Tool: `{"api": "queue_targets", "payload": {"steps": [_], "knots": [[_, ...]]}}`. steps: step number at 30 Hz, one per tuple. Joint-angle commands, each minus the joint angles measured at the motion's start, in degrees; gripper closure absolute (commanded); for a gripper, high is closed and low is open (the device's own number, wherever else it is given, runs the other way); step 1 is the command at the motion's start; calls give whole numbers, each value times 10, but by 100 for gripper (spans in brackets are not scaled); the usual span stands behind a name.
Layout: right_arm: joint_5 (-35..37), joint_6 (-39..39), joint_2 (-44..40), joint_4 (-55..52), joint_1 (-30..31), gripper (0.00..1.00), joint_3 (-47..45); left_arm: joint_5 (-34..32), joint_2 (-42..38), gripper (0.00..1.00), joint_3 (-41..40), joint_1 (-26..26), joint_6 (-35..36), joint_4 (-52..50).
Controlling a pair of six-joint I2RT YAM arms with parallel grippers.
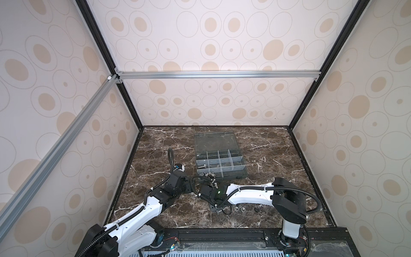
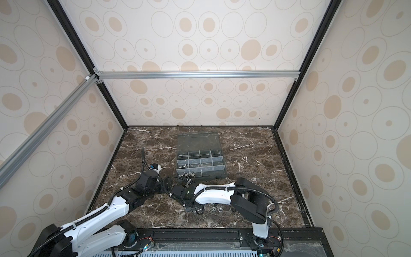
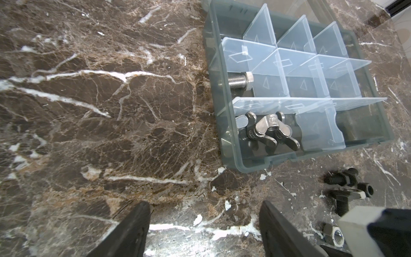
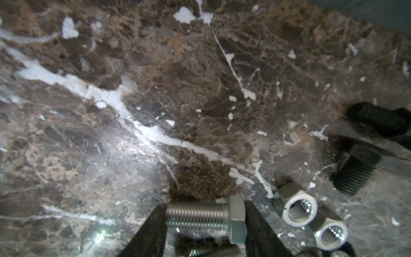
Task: Sort the screws and nuts into containers
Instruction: Pick up the screw from the bottom-center of the table, then place the screw into the container.
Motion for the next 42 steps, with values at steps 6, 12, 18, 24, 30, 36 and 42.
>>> {"api": "queue_targets", "payload": {"steps": [6, 12, 18, 24, 30, 36, 42], "knots": [[-21, -2, 49, 16, 5, 45, -5, 0, -10, 22, 3, 6, -10, 2], [-20, -2, 51, 16, 5, 45, -4, 0, -10, 22, 4, 6, -9, 0], [-14, -7, 37, 14, 1, 53, -2, -1, -15, 22, 2, 6, -11, -2], [6, -61, -11, -9, -37, 53, 39, -1, -24, 22, -2, 6, -14, -7], [16, -145, -5, -30, -100, 53, 153, 1, -37, 22, -6, 6, -21, -9], [21, -190, 61, -35, -146, 53, 282, 9, -52, 22, -13, 7, -30, -12], [26, -200, 138, -27, -170, 52, 376, 17, -64, 22, -24, 6, -40, -9]]}}
